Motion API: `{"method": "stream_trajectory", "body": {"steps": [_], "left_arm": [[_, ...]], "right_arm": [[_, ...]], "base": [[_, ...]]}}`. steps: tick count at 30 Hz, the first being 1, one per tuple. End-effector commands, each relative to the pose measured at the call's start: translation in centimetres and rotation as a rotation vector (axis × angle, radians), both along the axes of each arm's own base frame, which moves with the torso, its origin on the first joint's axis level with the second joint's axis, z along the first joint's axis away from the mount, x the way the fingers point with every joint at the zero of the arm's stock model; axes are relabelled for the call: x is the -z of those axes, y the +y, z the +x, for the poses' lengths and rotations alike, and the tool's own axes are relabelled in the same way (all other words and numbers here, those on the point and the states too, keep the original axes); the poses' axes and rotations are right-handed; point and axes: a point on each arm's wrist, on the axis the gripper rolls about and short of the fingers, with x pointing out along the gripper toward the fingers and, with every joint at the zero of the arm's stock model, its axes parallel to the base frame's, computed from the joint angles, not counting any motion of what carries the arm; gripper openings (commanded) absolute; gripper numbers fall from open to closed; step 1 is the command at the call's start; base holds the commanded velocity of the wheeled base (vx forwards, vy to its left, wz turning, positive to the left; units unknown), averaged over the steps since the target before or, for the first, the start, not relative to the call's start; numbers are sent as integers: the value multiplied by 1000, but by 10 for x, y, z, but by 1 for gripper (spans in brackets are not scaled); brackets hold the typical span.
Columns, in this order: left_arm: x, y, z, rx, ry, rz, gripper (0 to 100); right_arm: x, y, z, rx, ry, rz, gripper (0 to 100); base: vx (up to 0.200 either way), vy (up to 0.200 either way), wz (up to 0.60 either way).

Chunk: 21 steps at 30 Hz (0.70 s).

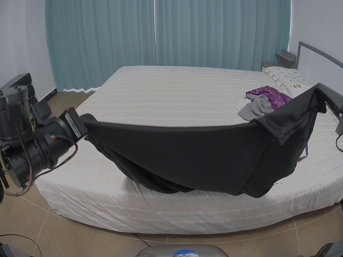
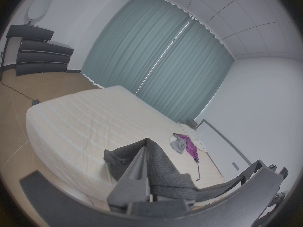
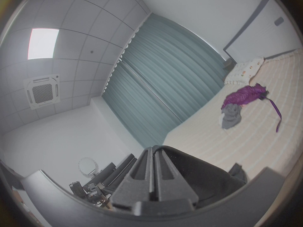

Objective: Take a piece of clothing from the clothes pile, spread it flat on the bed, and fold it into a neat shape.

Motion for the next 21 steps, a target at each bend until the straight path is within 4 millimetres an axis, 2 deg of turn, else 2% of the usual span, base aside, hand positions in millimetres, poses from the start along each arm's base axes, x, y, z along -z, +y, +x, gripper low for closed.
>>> {"method": "stream_trajectory", "body": {"steps": [1, 5, 7, 8, 9, 11, 18, 21], "left_arm": [[-40, -8, 16, -11, -68, -19, 0], [-38, -24, 47, -19, -36, -1, 0], [-36, -28, 54, -17, -30, 3, 0], [-34, -34, 66, -17, -21, 7, 0], [-34, -36, 69, -17, -20, 6, 0], [-30, -43, 85, -22, -12, 11, 0], [-15, -51, 123, -54, 19, 19, 0], [-9, -52, 133, -62, 35, 16, 0]], "right_arm": [[-32, 2, 26, 52, -34, -24, 0], [-32, 7, 66, 92, 8, -53, 0], [-31, 8, 75, 103, 17, -55, 0], [-30, 10, 92, 127, 34, -60, 0], [-29, 10, 96, 133, 40, -61, 0], [-24, 13, 117, 165, 67, -72, 0], [-7, 23, 158, 179, 69, -78, 0], [-1, 25, 168, 183, 60, -76, 0]], "base": [[0, 0, 0], [0, 0, 0], [0, 0, 0], [0, 0, 0], [0, 0, 0], [0, 0, 0], [0, 0, 0], [200, 0, 0]]}}
